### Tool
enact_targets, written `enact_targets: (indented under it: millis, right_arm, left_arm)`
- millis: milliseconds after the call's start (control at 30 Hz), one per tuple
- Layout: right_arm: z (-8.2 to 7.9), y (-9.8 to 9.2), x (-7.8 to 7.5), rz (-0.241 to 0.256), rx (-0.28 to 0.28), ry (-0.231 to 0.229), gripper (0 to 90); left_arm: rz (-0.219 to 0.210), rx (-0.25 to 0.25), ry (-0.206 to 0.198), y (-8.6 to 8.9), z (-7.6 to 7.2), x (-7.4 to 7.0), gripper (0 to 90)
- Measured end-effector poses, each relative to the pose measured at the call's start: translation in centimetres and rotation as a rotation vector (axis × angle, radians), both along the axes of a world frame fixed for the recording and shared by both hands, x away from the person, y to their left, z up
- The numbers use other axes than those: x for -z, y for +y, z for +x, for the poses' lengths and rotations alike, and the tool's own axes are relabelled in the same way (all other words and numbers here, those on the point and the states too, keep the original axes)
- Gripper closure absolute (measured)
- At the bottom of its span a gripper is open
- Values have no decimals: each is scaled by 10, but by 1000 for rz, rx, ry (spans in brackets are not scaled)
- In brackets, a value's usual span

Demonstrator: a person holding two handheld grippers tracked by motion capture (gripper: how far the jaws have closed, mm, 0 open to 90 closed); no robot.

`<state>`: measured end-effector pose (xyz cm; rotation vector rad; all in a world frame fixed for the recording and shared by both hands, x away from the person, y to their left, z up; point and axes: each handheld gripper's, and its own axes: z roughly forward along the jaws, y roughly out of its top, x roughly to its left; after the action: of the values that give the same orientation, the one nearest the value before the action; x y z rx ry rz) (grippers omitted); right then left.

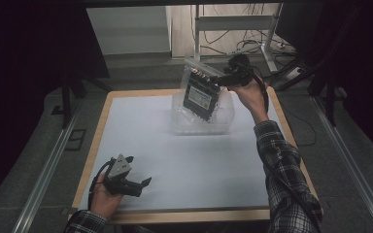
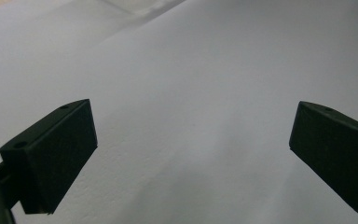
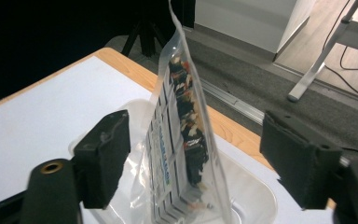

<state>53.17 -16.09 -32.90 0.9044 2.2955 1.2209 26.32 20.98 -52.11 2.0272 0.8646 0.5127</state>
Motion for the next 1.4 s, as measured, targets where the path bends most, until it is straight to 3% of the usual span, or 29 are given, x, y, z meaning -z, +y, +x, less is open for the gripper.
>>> enact_targets:
  millis: [100, 333, 433, 533, 733, 967, 1400]
  right_arm:
    - [-4, -2, 0, -3, -7, -6, 200]
    - [-11, -12, -2, 15, -6, -15, 137]
    - [-15, -16, -3, 25, -3, -8, 89]
    - [-20, -18, -2, 15, -7, -7, 50]
    - [-32, -22, 1, 23, -21, -10, 23]
    - [-44, -27, 7, 14, -31, -9, 14]
    - [-71, -34, 21, 24, -58, 1, 9]
  left_arm:
    - [-32, 6, 24, 1, 0, -2, 8]
    - [-44, 14, 30, 2, 0, -2, 8]
    - [-85, 13, 54, 5, 2, -2, 3]
    - [-109, 10, 47, 7, 2, -3, 2]
    - [-82, 13, 23, 6, 1, -2, 2]
    - [-119, 9, 15, 9, 0, -4, 0]
    - [-91, 11, 7, 6, 0, -4, 0]
